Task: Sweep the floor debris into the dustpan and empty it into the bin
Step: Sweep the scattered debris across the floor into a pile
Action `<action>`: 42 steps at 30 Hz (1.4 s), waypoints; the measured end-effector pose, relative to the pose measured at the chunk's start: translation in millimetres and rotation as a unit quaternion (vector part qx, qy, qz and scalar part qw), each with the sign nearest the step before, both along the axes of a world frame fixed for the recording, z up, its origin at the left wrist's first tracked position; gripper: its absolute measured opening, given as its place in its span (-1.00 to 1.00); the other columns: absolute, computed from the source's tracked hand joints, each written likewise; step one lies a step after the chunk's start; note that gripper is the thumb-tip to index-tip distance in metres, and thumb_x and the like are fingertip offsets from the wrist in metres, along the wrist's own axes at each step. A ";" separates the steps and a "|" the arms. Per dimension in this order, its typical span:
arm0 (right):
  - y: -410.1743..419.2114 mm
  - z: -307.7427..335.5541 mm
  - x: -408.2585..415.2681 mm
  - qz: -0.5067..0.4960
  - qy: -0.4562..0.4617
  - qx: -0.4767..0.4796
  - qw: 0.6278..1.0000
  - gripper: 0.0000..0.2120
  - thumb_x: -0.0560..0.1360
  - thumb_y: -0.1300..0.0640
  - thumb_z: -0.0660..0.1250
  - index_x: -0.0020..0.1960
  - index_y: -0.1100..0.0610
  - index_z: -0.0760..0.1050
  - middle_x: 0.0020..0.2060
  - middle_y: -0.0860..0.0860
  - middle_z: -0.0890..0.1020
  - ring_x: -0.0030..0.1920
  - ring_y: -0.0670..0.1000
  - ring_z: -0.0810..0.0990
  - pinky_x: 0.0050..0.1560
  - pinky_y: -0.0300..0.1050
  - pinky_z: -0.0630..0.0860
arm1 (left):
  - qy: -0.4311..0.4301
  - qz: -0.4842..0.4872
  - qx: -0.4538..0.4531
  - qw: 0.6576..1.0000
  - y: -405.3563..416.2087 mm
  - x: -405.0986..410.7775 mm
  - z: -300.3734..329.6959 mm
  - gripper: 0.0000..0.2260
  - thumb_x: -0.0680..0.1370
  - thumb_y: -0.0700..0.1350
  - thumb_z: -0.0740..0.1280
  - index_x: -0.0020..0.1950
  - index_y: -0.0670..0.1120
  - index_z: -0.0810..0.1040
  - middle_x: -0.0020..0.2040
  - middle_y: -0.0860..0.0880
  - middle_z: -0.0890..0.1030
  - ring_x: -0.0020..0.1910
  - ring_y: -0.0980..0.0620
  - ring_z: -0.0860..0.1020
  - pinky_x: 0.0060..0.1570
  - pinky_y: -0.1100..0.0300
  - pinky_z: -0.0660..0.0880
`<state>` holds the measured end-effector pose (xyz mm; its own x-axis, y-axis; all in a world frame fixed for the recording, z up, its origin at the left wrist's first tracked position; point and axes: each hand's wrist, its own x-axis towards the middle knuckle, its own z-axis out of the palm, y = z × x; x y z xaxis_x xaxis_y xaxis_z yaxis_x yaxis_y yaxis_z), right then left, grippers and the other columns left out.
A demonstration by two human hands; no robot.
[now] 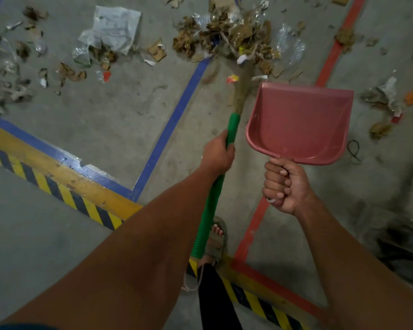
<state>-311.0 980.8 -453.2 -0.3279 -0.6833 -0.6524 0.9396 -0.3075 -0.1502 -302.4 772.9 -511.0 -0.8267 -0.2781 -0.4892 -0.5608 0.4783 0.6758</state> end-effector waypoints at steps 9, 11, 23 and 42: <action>13.9 14.9 1.6 -0.038 0.025 -0.014 0.999 -0.61 0.59 0.08 0.17 -0.41 0.00 0.24 -0.61 -0.11 0.07 -0.65 -0.10 0.00 -0.58 -0.24 0.03 | 0.081 -0.163 -0.092 0.979 -16.3 26.8 13.5 -0.46 0.68 -0.01 0.26 0.64 -0.06 0.23 0.39 -0.17 0.51 0.28 -0.13 0.51 0.30 0.03 0.44; 18.4 16.9 4.3 -0.045 0.028 -0.024 0.998 -0.61 0.59 0.08 0.16 -0.41 0.01 0.25 -0.61 -0.11 0.08 -0.65 -0.10 0.00 -0.59 -0.23 0.04 | 0.062 -0.210 -0.098 0.971 -25.5 36.3 8.8 -0.47 0.67 -0.01 0.27 0.63 -0.05 0.26 0.34 -0.16 0.56 0.23 -0.14 0.55 0.25 0.03 0.48; 44.7 8.9 56.1 -0.068 -0.002 -0.007 0.998 -0.58 0.64 0.07 0.11 -0.40 0.01 0.22 -0.65 -0.10 0.18 -0.65 -0.10 0.03 -0.62 -0.26 0.09 | -0.176 -0.236 -0.203 0.934 -67.7 11.9 9.9 -0.72 0.65 -0.13 0.25 0.35 -0.12 0.54 0.04 -0.16 0.57 -0.24 -0.09 0.66 -0.38 0.11 0.61; 45.4 41.8 73.1 -0.111 0.045 -0.014 0.993 -0.60 0.62 0.08 0.12 -0.40 0.00 0.22 -0.63 -0.11 0.12 -0.67 -0.10 0.04 -0.63 -0.27 0.10 | -0.079 -0.240 -0.044 0.966 -30.9 80.9 32.6 -0.52 0.68 -0.02 0.28 0.62 0.08 0.32 0.03 -0.15 0.63 -0.26 -0.06 0.67 -0.38 0.24 0.57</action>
<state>-237.9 1026.2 -411.4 -0.5282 -0.6049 -0.5959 0.8316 -0.5101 -0.2194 -221.5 742.0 -478.4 -0.7871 0.0727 -0.6125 -0.3529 0.7613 0.5439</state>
